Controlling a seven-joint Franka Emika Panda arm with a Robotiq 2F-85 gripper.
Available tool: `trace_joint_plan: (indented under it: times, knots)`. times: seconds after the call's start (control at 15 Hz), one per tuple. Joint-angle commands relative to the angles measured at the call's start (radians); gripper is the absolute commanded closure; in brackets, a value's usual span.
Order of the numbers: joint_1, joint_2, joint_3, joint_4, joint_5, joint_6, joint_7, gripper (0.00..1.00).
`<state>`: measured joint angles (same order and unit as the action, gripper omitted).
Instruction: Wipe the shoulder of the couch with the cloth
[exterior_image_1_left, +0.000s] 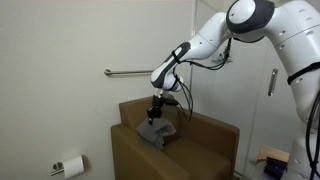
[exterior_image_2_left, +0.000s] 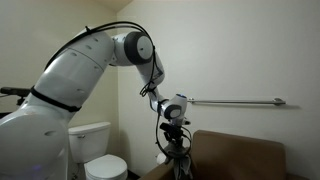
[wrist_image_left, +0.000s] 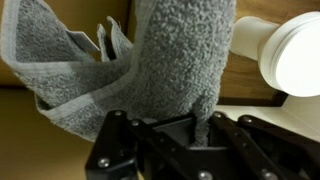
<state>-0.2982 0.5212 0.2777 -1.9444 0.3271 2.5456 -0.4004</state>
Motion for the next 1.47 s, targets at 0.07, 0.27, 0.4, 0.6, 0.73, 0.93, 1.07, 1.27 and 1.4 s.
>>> trace_joint_plan:
  times: [0.07, 0.27, 0.4, 0.6, 0.73, 0.93, 1.07, 1.27, 1.4]
  knots:
    - [0.019, -0.118, 0.002, 0.011, 0.051, -0.037, -0.063, 0.94]
    - [0.005, -0.143, 0.042, 0.01, 0.161, -0.061, -0.154, 0.94]
    - [0.001, -0.156, 0.069, -0.003, 0.268, -0.081, -0.25, 0.94]
    - [0.047, -0.158, 0.039, -0.039, 0.321, -0.106, -0.306, 0.95]
    - [0.074, -0.159, 0.023, -0.088, 0.316, -0.125, -0.31, 0.95]
    - [0.086, -0.184, 0.045, -0.209, 0.406, -0.18, -0.404, 0.95]
    - [0.133, -0.204, 0.012, -0.283, 0.4, -0.181, -0.397, 0.95]
    - [0.196, -0.241, -0.043, -0.372, 0.337, -0.162, -0.326, 0.95]
    - [0.226, -0.265, -0.078, -0.413, 0.295, -0.166, -0.293, 0.96]
